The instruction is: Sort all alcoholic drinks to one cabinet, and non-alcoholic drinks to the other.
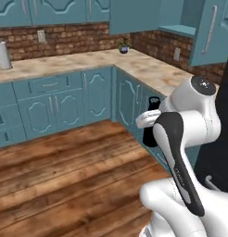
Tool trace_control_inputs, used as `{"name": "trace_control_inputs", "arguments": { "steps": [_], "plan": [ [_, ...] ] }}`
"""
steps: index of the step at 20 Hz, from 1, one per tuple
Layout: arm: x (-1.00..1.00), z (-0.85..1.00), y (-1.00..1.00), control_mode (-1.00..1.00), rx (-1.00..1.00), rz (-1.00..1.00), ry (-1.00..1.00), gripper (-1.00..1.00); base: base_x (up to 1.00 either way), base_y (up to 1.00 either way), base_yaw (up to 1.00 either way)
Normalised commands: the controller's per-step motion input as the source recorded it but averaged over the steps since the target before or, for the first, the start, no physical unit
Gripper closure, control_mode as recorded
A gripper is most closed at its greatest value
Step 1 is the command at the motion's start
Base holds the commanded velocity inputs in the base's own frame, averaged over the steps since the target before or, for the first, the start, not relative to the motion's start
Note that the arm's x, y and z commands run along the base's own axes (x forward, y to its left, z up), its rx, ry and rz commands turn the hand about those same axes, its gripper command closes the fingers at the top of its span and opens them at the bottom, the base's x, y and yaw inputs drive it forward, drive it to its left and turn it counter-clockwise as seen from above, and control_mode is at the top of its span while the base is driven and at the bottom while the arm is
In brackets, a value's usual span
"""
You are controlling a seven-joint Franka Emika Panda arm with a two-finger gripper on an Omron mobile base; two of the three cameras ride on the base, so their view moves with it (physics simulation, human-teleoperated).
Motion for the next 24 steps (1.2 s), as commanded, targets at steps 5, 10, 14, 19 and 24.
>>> {"name": "trace_control_inputs", "arguments": {
  "steps": [5,10,14,19,24],
  "plan": [
    [0.00,0.00,0.00,1.00,0.00,0.00,0.00,1.00,0.86,0.00,-0.54],
    [0.00,0.00,0.00,1.00,0.00,0.00,0.00,1.00,0.91,0.13,-0.57],
    [0.00,0.00,0.00,1.00,0.00,0.00,0.00,1.00,0.87,0.36,-0.61],
    [0.00,0.00,0.00,1.00,0.00,0.00,0.00,1.00,0.67,0.58,-0.57],
    [0.00,0.00,0.00,1.00,0.00,0.00,0.00,1.00,0.75,0.58,-0.62]
  ]
}}
